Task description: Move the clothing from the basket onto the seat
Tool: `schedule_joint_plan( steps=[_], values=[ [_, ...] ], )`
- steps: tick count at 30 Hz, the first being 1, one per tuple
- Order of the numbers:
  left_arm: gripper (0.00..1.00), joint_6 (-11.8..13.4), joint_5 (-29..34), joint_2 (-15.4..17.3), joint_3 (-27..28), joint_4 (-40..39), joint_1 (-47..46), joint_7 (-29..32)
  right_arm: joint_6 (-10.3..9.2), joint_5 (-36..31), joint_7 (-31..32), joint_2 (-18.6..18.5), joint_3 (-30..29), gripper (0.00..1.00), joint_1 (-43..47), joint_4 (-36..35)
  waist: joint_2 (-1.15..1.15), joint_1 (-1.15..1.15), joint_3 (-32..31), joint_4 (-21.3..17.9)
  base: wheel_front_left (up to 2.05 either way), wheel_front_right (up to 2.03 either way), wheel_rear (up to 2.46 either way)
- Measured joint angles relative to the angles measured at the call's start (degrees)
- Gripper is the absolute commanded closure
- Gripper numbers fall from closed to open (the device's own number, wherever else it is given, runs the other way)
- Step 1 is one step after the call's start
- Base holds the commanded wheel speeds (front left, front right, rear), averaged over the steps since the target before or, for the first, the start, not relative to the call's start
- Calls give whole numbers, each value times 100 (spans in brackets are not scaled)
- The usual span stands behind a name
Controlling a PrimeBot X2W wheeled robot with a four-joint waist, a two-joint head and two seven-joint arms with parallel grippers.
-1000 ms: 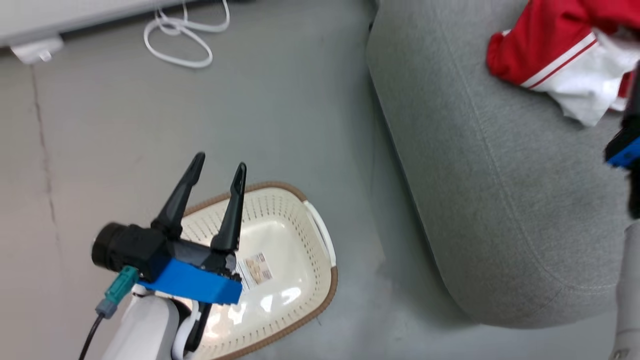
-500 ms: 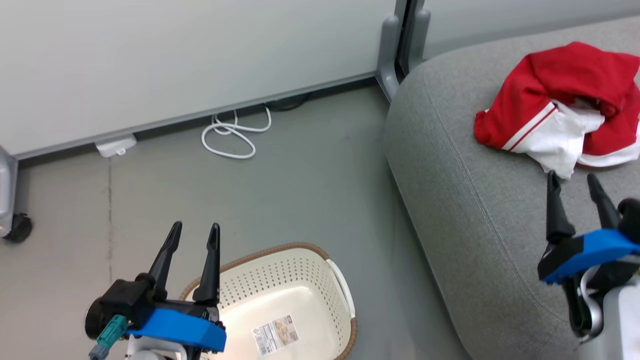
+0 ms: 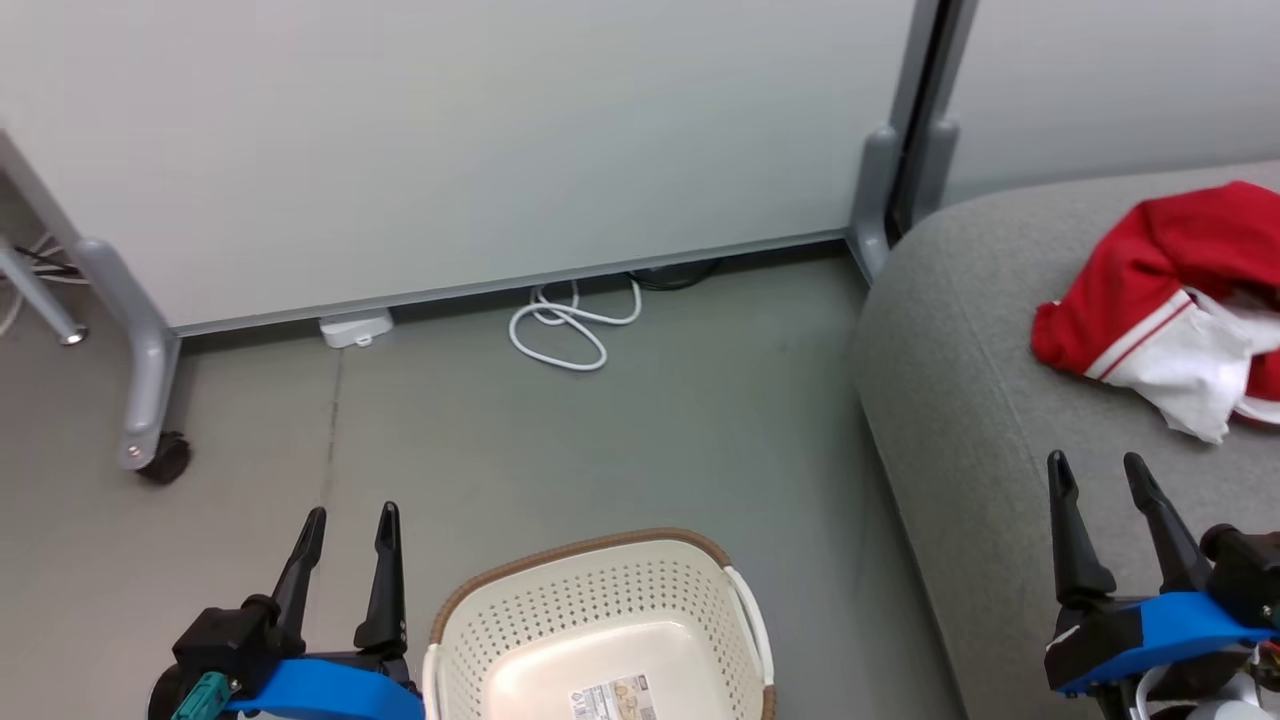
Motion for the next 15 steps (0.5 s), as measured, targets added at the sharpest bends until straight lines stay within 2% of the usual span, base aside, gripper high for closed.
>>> schedule_joint_plan(
  steps=[5,15],
  values=[
    [0,-1,5,-7,56,105,46,0,-1,78,-23,1,123,0,123,51,0,0,-149,265,0,0,0],
    [0,-1,7,73,70,199,50,0,0,-252,15,2,312,0,237,63,0,1,-249,650,0,0,0]
  ],
)
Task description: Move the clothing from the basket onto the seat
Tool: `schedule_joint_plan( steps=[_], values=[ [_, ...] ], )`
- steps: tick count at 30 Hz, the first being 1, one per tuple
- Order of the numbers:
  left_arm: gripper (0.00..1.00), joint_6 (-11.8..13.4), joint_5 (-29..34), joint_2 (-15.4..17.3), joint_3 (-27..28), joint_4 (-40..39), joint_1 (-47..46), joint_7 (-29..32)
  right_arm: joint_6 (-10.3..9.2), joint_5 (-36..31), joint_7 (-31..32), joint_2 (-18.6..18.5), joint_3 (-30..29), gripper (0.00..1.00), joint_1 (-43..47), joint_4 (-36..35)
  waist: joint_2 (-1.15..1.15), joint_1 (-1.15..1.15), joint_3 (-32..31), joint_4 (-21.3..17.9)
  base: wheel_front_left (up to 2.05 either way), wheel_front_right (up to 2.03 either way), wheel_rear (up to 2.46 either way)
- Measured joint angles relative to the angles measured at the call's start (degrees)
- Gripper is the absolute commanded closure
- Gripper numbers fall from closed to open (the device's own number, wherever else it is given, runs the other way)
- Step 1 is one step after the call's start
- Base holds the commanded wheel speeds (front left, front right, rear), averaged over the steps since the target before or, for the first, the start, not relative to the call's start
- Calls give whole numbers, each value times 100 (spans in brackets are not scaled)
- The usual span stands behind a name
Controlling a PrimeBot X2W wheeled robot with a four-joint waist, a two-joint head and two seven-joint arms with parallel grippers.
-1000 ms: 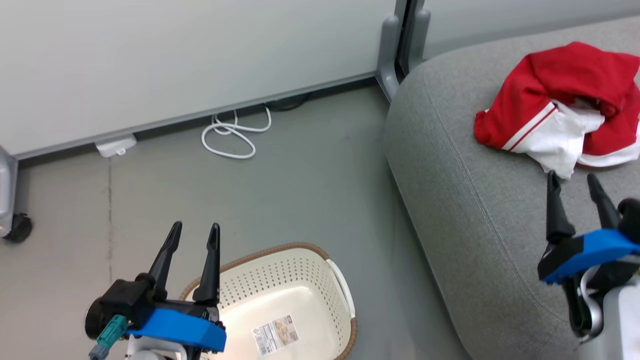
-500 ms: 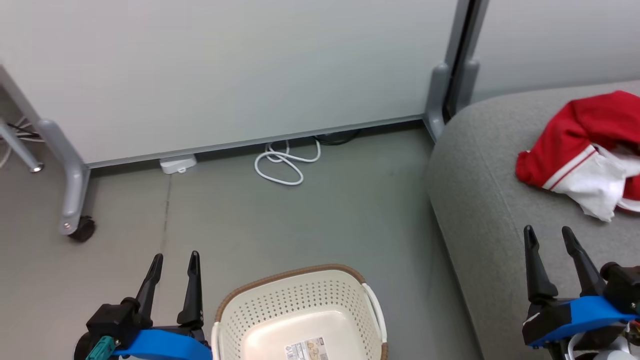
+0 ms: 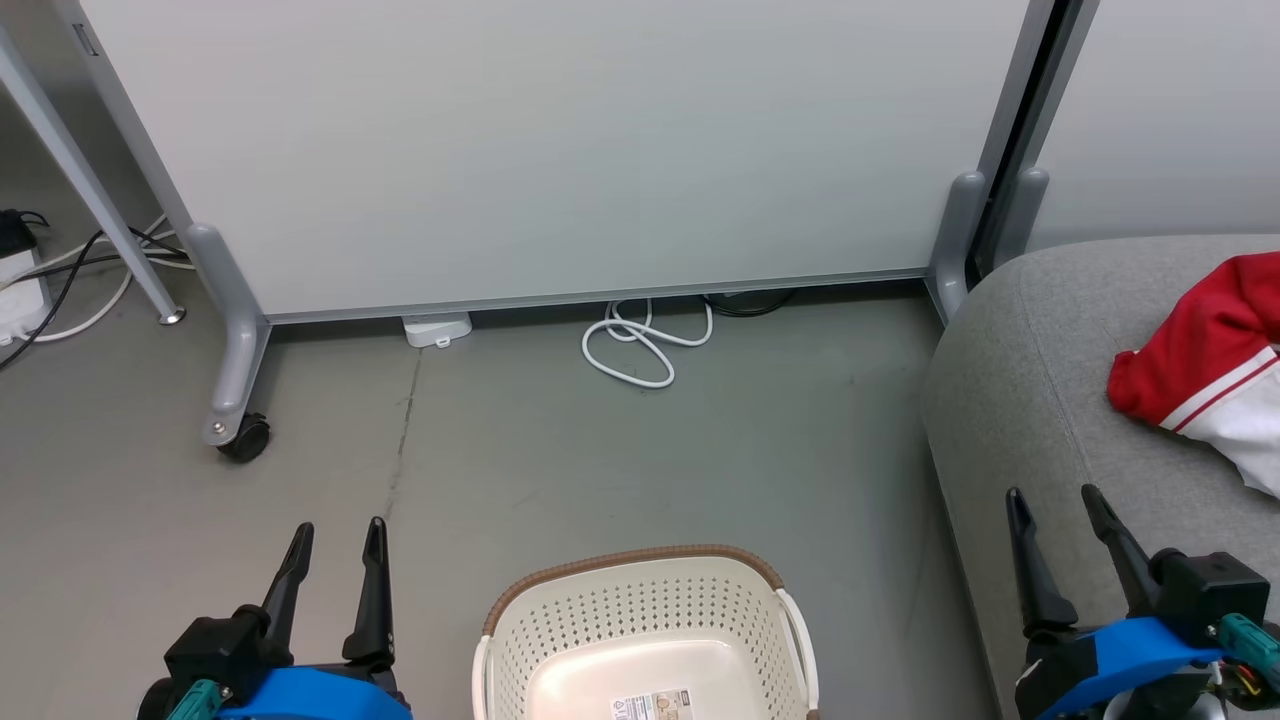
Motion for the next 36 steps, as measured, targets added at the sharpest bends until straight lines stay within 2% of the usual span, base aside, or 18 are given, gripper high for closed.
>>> schedule_joint_plan(
  steps=[29,30,36],
  values=[
    [0,-3,-111,66,-2,160,-127,0,-1,199,7,0,174,0,23,162,0,0,131,-50,0,0,0],
    [100,-20,-121,67,-7,160,-127,0,0,199,0,0,174,100,23,165,0,0,137,-50,0,0,0],
    [100,-21,-121,-37,-48,405,100,29,-1,221,24,24,179,100,93,466,0,1,142,-51,0,0,0]
  ],
)
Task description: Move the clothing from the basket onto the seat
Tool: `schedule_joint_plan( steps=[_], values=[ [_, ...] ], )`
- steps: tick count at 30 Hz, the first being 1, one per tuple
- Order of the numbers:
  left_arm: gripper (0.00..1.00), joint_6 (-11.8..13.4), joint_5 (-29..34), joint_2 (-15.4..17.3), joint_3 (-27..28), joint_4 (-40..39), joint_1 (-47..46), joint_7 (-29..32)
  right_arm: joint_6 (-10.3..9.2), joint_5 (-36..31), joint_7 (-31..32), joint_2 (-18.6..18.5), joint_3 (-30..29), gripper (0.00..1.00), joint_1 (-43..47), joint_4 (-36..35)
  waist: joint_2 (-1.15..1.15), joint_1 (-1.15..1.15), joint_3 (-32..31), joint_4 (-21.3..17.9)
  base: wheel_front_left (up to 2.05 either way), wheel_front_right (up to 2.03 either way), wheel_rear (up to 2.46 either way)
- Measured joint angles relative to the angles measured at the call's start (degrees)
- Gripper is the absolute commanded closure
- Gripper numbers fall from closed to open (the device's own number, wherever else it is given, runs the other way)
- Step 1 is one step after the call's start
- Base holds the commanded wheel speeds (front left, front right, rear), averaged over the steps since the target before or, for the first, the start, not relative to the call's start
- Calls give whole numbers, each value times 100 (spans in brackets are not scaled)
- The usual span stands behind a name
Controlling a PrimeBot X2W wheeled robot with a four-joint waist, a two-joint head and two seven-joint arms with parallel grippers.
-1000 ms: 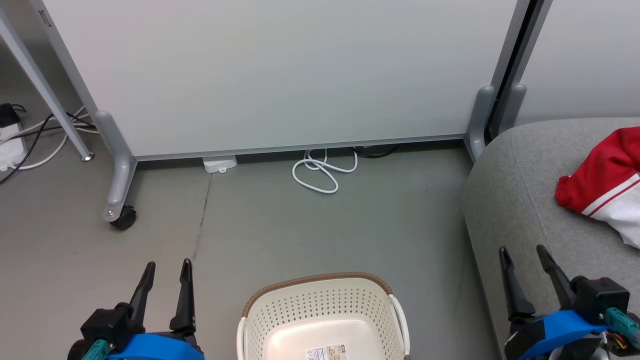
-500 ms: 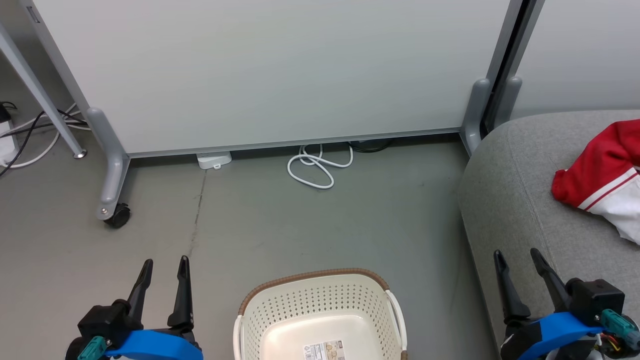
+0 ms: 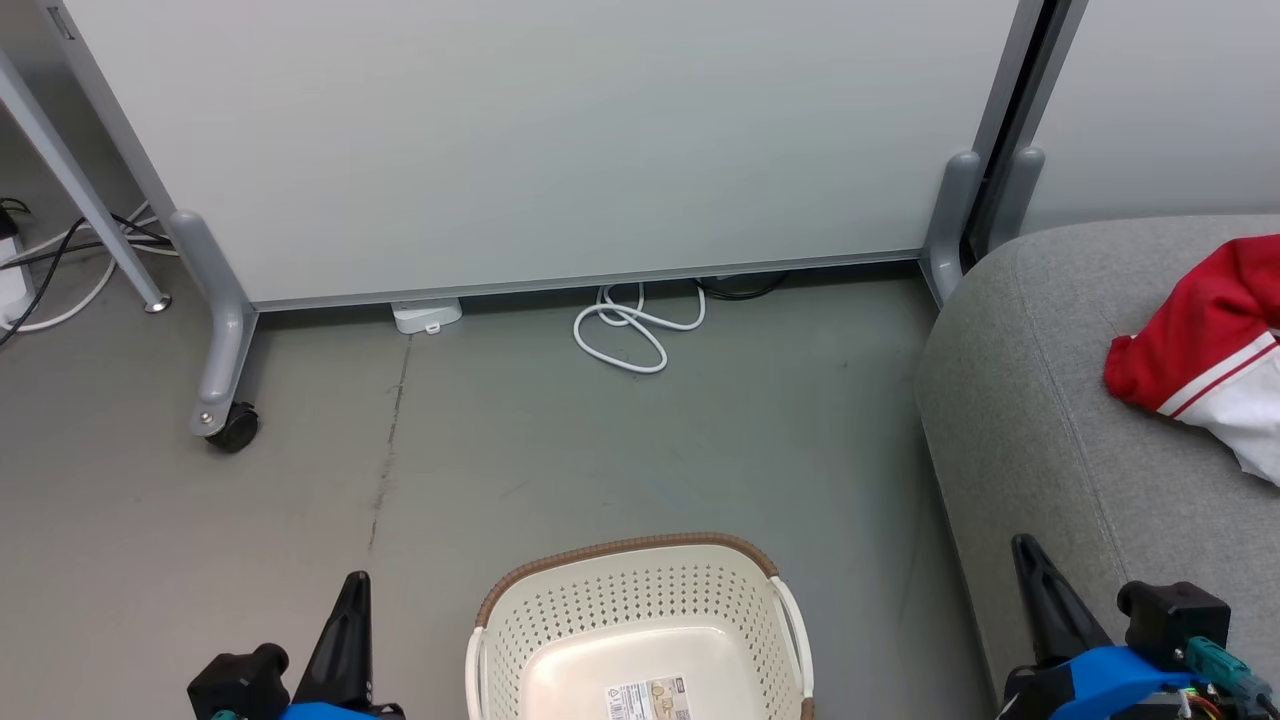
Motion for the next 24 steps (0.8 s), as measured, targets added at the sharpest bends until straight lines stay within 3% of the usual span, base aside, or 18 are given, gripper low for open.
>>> schedule_joint_plan(
  steps=[24],
  values=[
    [100,0,-1991,-157,326,-154,3,601,0,2308,297,11,-45,100,-43,144,0,0,-20,-41,0,0,0]
  ],
)
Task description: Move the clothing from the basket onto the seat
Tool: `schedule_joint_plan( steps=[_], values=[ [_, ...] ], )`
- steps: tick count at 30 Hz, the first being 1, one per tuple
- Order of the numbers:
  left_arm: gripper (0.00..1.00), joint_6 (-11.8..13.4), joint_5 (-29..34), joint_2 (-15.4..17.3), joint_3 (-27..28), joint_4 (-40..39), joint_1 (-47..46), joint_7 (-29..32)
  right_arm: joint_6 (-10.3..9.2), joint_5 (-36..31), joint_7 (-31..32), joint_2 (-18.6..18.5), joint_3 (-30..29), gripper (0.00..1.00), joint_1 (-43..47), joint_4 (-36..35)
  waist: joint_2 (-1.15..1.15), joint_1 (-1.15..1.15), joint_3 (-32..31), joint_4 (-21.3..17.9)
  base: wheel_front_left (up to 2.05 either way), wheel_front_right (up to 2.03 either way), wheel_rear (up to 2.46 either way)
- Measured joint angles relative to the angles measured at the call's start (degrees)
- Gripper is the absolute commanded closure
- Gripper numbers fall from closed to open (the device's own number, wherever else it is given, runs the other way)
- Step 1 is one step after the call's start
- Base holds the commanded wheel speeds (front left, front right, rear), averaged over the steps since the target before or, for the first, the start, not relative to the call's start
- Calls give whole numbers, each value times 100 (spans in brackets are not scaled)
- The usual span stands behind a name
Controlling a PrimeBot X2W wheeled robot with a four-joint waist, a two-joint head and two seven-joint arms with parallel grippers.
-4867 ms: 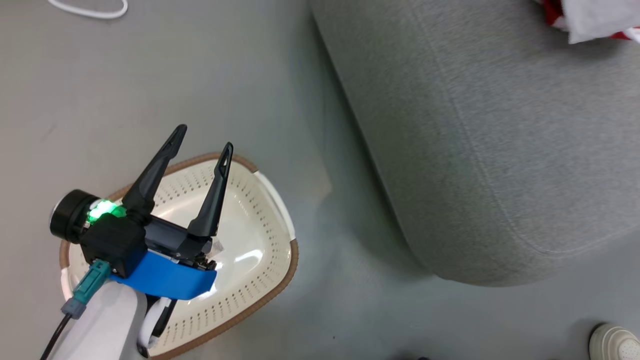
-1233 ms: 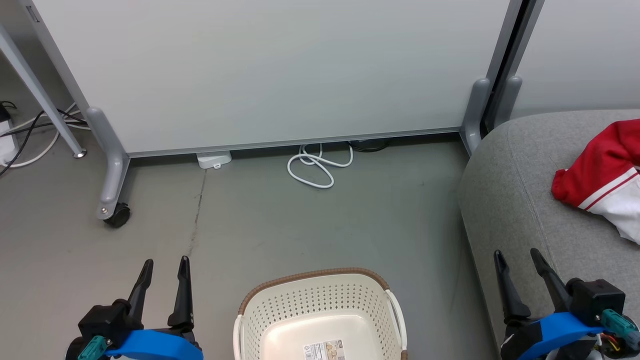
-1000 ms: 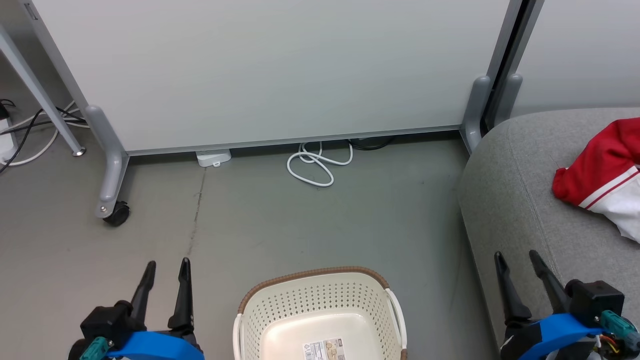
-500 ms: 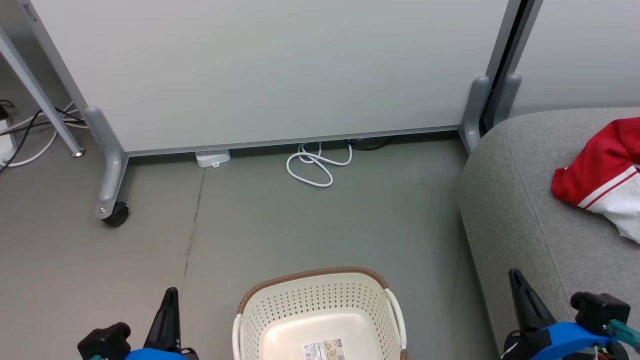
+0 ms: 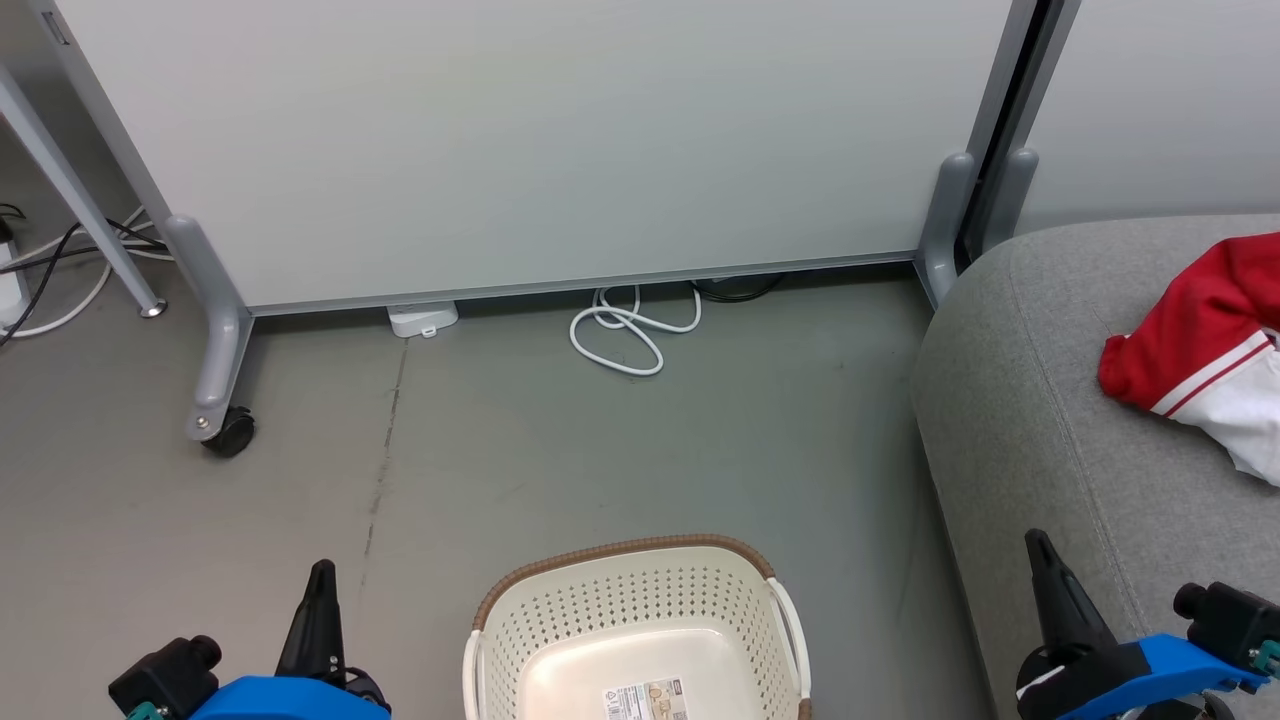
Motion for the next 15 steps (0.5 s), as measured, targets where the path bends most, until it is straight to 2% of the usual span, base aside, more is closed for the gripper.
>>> schedule_joint_plan(
  steps=[15],
  values=[
    [100,0,-1106,-70,200,-156,-116,319,0,1287,155,-1,-34,100,-118,2,0,0,-12,-27,0,0,0]
  ],
)
